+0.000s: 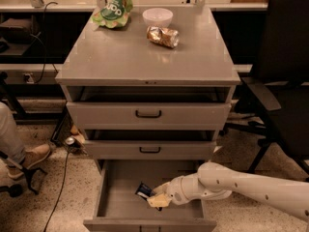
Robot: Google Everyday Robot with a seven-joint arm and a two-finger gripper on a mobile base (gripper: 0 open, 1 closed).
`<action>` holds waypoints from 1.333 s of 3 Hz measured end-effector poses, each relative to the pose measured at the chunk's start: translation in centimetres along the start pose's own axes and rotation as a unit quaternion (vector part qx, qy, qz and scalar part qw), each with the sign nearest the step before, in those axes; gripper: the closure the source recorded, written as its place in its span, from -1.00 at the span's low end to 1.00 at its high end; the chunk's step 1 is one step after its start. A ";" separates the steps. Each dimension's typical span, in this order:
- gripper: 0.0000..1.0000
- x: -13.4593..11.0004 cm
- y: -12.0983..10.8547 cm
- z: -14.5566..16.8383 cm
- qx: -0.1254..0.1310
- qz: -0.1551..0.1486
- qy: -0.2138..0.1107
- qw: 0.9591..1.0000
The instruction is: Place rxbar blueberry into bottom drawer
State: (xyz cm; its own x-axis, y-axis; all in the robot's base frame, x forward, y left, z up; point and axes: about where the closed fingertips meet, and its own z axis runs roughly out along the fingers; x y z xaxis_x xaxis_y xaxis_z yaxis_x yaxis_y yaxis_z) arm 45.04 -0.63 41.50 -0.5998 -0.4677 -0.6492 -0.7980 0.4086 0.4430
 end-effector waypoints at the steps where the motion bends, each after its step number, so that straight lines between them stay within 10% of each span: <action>1: 1.00 -0.2 0.0 -0.2 0.001 -0.002 0.001 1.000; 4: 1.00 0.5 -10.7 7.3 0.050 -0.060 -0.074 0.994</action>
Offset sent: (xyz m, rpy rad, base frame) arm 0.0450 -0.0030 -0.0601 0.0517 -0.1694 -0.0629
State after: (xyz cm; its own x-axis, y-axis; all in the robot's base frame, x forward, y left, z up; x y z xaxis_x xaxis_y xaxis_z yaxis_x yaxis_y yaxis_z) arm 53.72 0.52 31.91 -0.4795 -0.4010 -0.7805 -0.8494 0.4355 0.2981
